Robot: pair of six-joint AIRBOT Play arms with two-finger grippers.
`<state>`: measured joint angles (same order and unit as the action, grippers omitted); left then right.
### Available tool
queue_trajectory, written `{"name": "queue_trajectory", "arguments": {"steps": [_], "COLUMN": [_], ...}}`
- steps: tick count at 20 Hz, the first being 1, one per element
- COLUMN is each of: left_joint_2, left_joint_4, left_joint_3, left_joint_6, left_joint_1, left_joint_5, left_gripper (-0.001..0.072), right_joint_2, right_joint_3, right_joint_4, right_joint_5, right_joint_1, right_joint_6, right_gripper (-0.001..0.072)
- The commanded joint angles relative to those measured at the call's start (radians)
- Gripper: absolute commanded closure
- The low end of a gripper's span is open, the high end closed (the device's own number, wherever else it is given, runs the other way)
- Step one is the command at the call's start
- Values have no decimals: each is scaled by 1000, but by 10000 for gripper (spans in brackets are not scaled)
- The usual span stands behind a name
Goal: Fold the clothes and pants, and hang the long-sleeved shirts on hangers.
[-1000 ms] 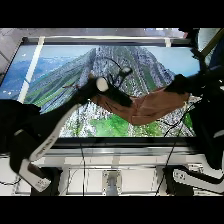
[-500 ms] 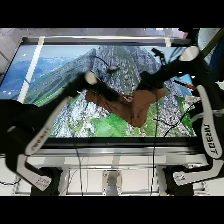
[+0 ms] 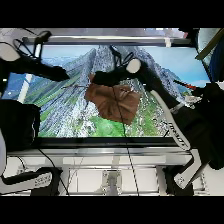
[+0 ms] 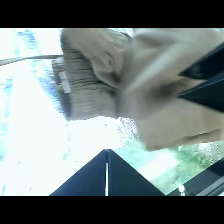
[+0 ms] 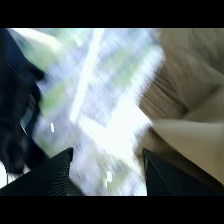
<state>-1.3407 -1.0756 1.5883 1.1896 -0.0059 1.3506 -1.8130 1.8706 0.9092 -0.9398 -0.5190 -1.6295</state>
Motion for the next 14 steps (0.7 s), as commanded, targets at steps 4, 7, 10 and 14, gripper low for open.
{"name": "queue_trajectory", "arguments": {"steps": [4, 7, 10, 14], "left_joint_2": [36, 36, 35, 35], "left_joint_4": [-2, -2, -2, 0], "left_joint_3": [-2, -2, -2, -2], "left_joint_6": [-1, -12, -12, -11], "left_joint_1": [45, 45, 45, 43], "left_joint_5": [47, 50, 50, 50], "left_gripper": [681, 680, 681, 680], "right_joint_2": [2, 108, 261, 510], "right_joint_3": [191, 190, 31, -526], "right_joint_4": [141, 330, 480, 446], "right_joint_5": [-117, -454, -651, -354], "right_joint_1": [40, 199, 338, 451], "right_joint_6": [63, 59, 71, 77], "right_gripper": [234, 262, 264, 266]}}
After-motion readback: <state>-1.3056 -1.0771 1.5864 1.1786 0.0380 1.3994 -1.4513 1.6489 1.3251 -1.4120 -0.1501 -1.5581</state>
